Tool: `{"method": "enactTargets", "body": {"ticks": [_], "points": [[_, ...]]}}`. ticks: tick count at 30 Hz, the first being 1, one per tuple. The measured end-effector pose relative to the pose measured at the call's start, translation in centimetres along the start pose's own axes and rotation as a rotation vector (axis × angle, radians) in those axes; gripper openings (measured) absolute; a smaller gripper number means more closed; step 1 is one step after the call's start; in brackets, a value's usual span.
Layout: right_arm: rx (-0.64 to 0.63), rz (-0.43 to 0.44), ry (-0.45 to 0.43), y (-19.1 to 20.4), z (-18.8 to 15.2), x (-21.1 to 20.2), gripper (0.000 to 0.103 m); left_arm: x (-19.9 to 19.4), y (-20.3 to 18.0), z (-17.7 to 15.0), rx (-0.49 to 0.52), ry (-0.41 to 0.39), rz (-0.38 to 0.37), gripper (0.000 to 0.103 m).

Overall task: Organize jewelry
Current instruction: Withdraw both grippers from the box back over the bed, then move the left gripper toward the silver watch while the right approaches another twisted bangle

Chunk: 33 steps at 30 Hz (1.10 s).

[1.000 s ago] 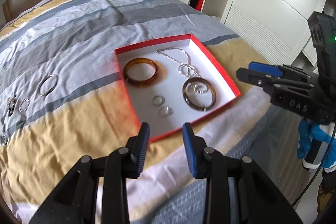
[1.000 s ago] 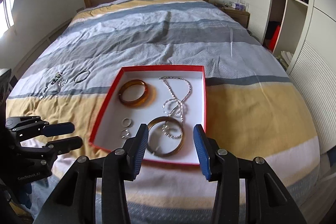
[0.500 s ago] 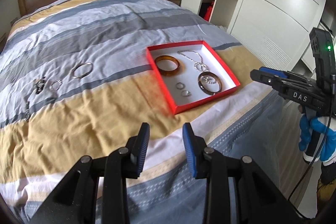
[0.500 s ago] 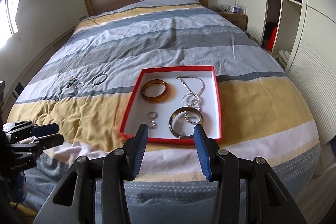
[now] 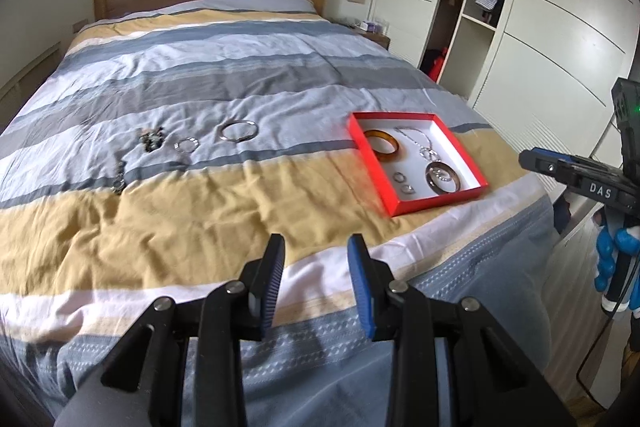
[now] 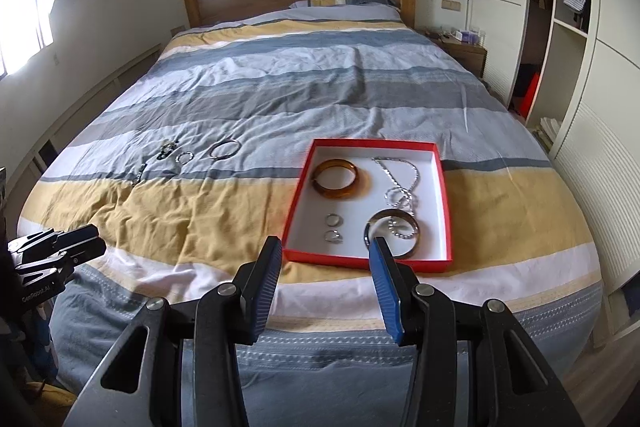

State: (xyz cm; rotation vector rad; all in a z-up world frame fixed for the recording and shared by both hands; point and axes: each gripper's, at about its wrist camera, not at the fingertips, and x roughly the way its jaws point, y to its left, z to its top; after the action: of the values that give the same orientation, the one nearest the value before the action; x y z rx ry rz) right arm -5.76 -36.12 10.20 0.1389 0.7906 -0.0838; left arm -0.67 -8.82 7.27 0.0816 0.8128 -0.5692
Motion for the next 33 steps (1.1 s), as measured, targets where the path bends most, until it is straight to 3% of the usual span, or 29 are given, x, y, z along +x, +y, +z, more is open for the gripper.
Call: {"method": "enactTargets", "body": {"ticks": [5,14,33], "points": [[-0.039,0.007,-0.014,2.1,0.1,-1.1,0.047,-1.4,2.0,-1.6,-0.041,0.008,0.008,0.031],[-0.089,0.041,-0.012,4.8,0.3,-1.0,0.049,-3.7,6.3,-3.1,-0.140,-0.028,0.092,0.035],[-0.092,0.145,0.128,6.1,0.5,9.0,0.049,1.3,12.2,-3.6,-0.213,0.086,0.221,0.036]]}}
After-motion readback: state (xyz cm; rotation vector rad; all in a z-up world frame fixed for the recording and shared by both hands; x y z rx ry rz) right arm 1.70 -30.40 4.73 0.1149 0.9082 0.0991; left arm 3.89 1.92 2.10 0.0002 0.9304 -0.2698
